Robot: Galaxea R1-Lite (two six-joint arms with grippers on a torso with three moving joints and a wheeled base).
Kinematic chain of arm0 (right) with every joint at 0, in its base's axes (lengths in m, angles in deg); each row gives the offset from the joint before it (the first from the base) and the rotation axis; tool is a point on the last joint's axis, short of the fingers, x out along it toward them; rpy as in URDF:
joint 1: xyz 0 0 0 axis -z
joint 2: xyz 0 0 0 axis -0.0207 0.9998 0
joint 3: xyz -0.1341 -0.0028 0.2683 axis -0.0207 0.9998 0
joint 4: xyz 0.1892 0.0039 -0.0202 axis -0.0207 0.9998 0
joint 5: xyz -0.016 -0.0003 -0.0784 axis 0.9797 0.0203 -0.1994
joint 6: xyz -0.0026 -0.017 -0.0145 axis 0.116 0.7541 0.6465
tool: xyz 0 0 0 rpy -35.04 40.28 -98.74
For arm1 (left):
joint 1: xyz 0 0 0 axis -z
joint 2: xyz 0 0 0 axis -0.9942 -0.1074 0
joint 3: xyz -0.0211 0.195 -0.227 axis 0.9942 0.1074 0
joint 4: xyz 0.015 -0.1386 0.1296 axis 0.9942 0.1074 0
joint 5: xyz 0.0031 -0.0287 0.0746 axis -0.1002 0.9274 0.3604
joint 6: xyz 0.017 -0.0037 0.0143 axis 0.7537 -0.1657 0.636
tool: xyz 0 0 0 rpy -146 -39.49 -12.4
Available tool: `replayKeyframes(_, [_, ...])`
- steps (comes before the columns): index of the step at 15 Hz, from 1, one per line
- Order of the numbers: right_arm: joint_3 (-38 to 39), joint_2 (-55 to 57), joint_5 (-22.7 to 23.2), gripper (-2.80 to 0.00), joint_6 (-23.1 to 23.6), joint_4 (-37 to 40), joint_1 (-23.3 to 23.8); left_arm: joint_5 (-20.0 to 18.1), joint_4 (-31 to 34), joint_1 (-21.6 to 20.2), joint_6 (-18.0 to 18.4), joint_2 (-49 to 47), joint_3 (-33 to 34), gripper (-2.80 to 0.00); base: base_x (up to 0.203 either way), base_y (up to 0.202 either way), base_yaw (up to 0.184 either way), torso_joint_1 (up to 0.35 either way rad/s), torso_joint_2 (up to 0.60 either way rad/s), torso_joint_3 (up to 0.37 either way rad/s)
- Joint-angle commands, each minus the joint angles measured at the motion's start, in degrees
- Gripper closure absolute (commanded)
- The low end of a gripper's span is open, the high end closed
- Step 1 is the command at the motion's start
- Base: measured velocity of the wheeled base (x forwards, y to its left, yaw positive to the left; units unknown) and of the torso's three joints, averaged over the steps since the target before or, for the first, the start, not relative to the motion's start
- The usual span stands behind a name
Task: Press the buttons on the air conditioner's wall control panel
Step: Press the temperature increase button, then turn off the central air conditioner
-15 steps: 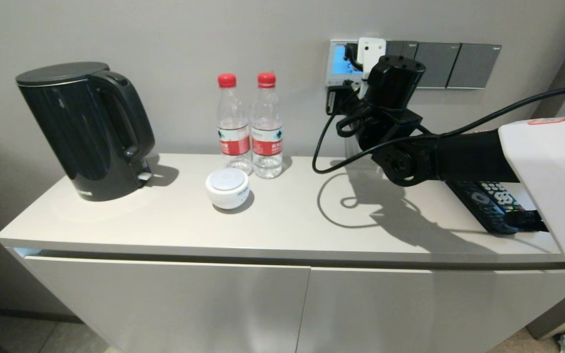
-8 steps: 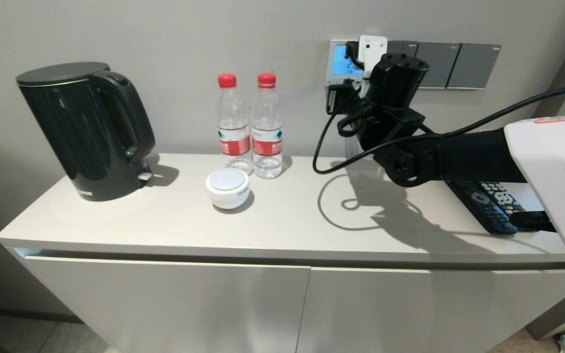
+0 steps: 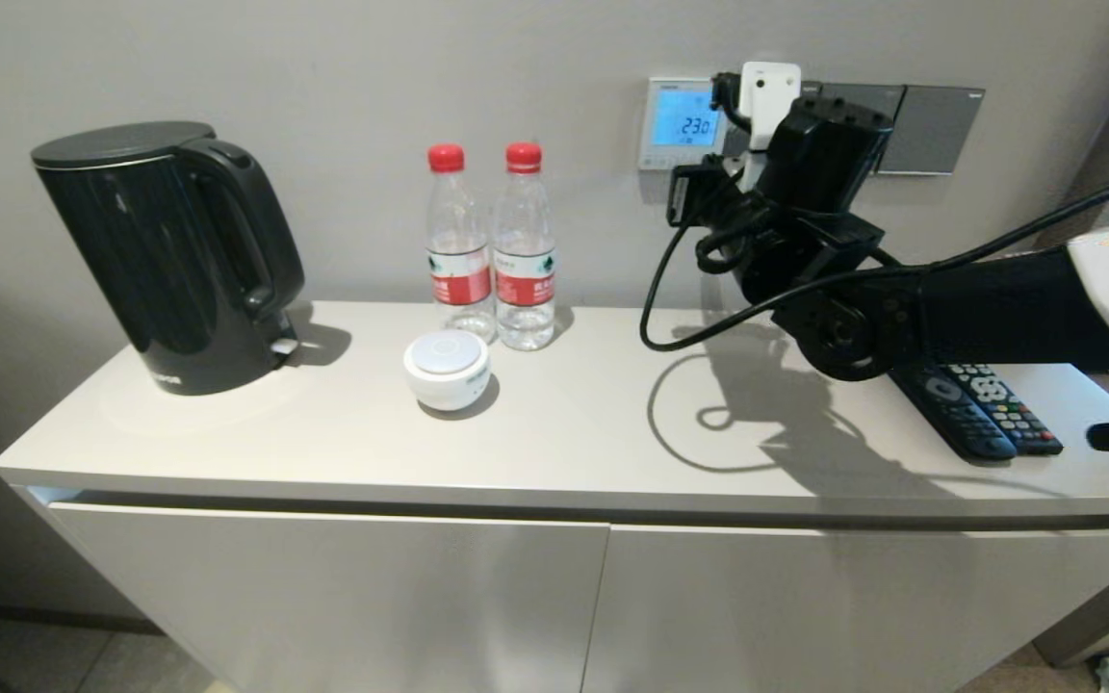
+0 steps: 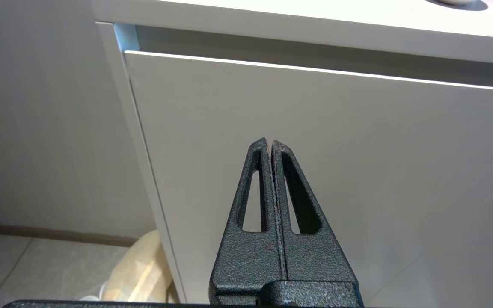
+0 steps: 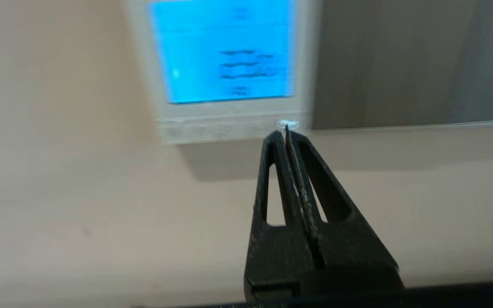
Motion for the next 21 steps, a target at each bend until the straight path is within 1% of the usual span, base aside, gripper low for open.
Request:
replayKeyframes(1, [5.1,-6.6,-0.4,0.0,0.1,-0.4,0.9,0.0,0.0,0.0,0.0,0.0,0.0,0.0,0.0,0.0,0.0,0.0,0.0,0.0])
replayKeyframes(3, [12.4,-13.5,-1.2,0.0,0.0,-0.3,4.0,0.1,0.0,0.0,0.0,0.0,0.0,0.0,0.0,0.0,0.0,0.0,0.0,0.0])
replayKeyframes(6, [27.4,-25.3,-2.3,0.0,0.0,-0.3,9.3,0.0,0.0,0.0,0.0,0.0,0.0,0.0,0.0,0.0,0.0,0.0,0.0,0.0])
replayKeyframes(10, [48.1,-40.8,-1.8,0.0,-0.2,0.1,18.7,0.0,0.0,0.0,0.0,0.0,0.0,0.0,0.0,0.0,0.0,0.0,0.0,0.0])
replayKeyframes(12, [56.2,-48.0,-1.6,0.0,-0.4,0.2,21.6,0.0,0.0,0.0,0.0,0.0,0.0,0.0,0.0,0.0,0.0,0.0,0.0,0.0])
replayKeyframes(15, [66.4,-58.3,-1.5,0.0,-0.5,0.6,22.5,0.0,0.0,0.0,0.0,0.0,0.0,0.0,0.0,0.0,0.0,0.0,0.0,0.0])
replayKeyframes(17, [71.5,-65.0,-1.6,0.0,-0.6,2.7,22.4,0.0,0.0,0.0,0.0,0.0,0.0,0.0,0.0,0.0,0.0,0.0,0.0,0.0])
replayKeyframes(21, [78.6,-77.4,-1.6,0.0,-2.5,12.5,22.4,0.0,0.0,0.0,0.0,0.0,0.0,0.0,0.0,0.0,0.0,0.0,0.0,0.0])
